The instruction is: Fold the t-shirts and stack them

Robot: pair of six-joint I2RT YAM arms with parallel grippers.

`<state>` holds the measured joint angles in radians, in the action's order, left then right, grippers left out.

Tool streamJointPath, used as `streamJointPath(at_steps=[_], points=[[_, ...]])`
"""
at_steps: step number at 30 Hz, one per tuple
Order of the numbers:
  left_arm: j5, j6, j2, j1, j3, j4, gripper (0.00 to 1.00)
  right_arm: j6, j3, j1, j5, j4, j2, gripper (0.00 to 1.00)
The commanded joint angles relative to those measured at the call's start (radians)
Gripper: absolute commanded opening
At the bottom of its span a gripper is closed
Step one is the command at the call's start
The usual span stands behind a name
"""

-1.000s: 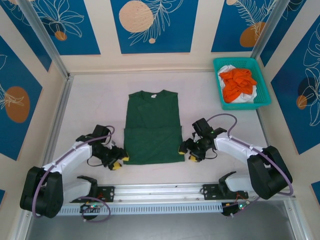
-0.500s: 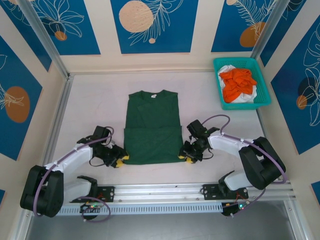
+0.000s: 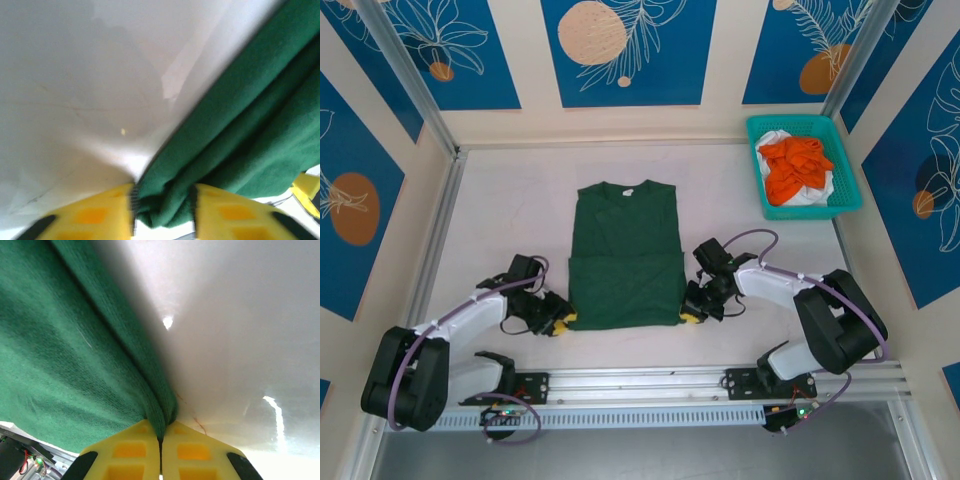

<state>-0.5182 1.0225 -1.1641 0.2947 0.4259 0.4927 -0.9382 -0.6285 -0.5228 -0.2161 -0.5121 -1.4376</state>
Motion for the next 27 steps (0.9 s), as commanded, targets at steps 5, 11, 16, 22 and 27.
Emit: streamJointPath(at_steps=[5,11,16,22,27], points=[[-0.006,0.003,-0.042,0.044,-0.008,-0.013,0.43,0.013,-0.009,0.007,0.021,-0.001,-0.023,0.05],[0.018,-0.001,-0.101,0.078,0.023,-0.033,0.21,0.019,-0.01,0.009,0.02,-0.011,-0.022,0.02],[0.126,-0.075,-0.096,0.107,0.1,0.072,0.0,0.024,-0.022,0.009,0.027,-0.055,-0.006,0.0],[0.151,-0.172,-0.096,0.127,0.149,0.163,0.0,0.02,-0.022,-0.002,0.011,-0.108,0.033,0.0],[0.153,-0.273,-0.074,0.168,0.21,0.305,0.0,-0.009,0.001,-0.062,-0.017,-0.15,0.083,0.0]])
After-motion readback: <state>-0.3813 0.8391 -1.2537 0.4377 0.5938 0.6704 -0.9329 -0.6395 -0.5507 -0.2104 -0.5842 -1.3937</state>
